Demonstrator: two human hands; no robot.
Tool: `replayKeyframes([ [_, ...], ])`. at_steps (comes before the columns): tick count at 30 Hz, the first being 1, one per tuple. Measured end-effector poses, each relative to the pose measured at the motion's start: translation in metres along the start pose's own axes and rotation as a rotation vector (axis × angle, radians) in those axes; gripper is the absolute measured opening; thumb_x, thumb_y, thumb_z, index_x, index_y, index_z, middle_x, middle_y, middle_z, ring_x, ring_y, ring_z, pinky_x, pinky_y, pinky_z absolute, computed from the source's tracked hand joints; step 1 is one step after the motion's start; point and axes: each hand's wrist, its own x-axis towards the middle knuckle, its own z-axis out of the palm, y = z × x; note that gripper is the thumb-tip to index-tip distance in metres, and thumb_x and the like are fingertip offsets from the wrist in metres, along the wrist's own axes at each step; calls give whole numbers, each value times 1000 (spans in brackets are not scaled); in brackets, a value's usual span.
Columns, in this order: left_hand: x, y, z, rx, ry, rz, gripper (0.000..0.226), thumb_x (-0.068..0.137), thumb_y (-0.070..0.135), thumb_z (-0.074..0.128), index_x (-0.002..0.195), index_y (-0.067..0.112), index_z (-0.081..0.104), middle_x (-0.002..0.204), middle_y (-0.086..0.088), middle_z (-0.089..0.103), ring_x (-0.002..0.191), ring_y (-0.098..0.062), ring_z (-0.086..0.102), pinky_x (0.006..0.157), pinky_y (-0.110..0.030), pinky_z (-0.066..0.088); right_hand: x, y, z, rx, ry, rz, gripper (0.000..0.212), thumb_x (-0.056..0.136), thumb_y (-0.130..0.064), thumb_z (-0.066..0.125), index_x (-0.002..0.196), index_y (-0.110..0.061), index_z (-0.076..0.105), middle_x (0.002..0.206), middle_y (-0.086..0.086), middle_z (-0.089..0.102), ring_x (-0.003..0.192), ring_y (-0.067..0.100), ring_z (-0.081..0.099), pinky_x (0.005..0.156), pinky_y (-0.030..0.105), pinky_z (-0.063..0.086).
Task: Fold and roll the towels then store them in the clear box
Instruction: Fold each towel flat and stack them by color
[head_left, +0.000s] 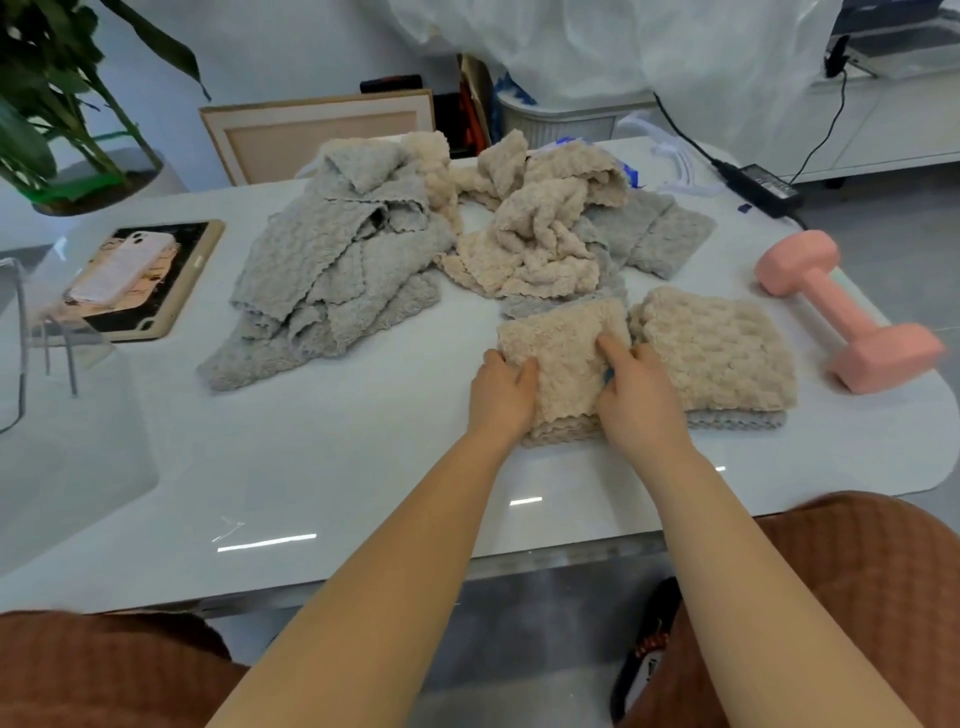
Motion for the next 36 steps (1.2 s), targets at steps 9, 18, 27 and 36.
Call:
replayKeyframes([
  [9,8,-24,-37,45,141,120,24,92,24,59,108,7,63,109,-8,57,96,-21,59,85,-24,43,-9,-22,-11,-348,-60,90,43,87,-7,44,130,-11,43,134,21,35,111,38,44,70,39,40],
  [18,39,-86,-135,422,319,84,43,87,9,52,129,12,50,138,-13,38,128,-31,34,102,-43,35,-17,-87,40,-229,-52,-407,34,83,-3,47,114,-9,62,120,10,52,109,32,47,83,39,38],
  [27,45,-93,-139,200,382,132,24,91,17,56,113,15,66,121,-6,60,119,-29,46,99,-40,32,-17,-64,53,-344,-181,-249,23,83,-3,42,101,-7,56,112,7,52,101,29,50,72,30,23],
  [36,-68,-140,-131,422,227,556,7,86,15,60,91,19,58,84,5,57,74,-16,55,60,-22,35,-21,-100,63,-126,-175,-500,56,88,-3,48,141,-18,38,141,6,37,117,28,43,83,41,48],
])
